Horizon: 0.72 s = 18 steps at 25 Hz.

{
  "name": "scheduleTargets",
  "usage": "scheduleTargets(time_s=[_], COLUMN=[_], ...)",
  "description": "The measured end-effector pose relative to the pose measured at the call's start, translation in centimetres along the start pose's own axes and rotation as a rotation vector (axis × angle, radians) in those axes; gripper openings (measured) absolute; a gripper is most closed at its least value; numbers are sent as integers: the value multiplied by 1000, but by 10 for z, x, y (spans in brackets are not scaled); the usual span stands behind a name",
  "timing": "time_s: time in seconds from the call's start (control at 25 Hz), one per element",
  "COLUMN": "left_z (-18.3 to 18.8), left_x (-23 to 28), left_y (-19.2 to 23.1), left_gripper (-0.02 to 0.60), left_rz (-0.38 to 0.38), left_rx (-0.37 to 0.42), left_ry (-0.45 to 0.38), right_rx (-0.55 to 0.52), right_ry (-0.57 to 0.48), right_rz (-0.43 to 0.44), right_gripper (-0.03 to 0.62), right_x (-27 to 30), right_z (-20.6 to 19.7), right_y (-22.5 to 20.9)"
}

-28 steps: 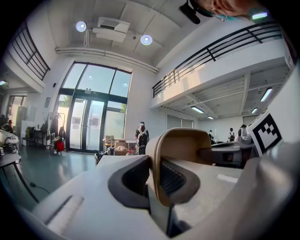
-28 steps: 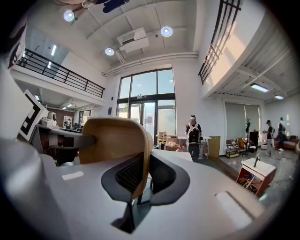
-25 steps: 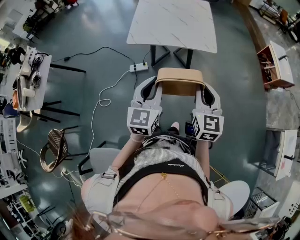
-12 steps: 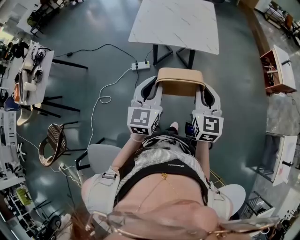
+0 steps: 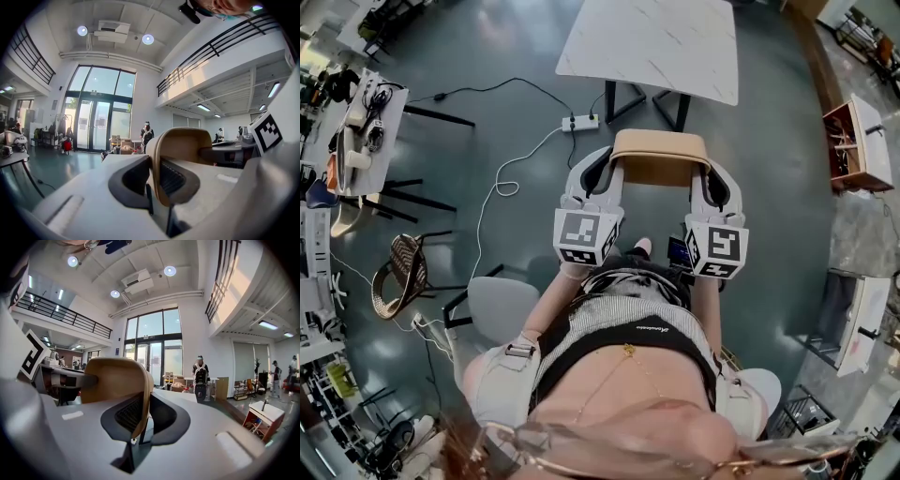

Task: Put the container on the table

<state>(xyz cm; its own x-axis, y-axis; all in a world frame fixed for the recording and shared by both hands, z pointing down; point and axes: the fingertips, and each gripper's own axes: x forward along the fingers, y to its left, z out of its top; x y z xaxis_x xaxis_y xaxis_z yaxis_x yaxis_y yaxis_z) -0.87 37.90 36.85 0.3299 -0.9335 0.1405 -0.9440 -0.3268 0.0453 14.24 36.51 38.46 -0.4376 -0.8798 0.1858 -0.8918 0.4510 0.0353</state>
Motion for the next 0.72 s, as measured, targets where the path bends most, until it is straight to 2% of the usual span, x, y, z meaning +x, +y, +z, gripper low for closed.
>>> scheduleTargets(time_s=[0.4, 0.72], left_z=[-3, 0], left_x=[1, 29], left_y=[8, 23], left_gripper=[38, 38], left_rz=[19, -31], left_rx=[-9, -10], left_ry=[-2, -7], right_rx=[-4, -12], right_ry=[2, 1], right_rz=[16, -22], right_gripper=[58, 58], right_x=[7, 31], right_z=[-2, 4], right_y=[4, -3])
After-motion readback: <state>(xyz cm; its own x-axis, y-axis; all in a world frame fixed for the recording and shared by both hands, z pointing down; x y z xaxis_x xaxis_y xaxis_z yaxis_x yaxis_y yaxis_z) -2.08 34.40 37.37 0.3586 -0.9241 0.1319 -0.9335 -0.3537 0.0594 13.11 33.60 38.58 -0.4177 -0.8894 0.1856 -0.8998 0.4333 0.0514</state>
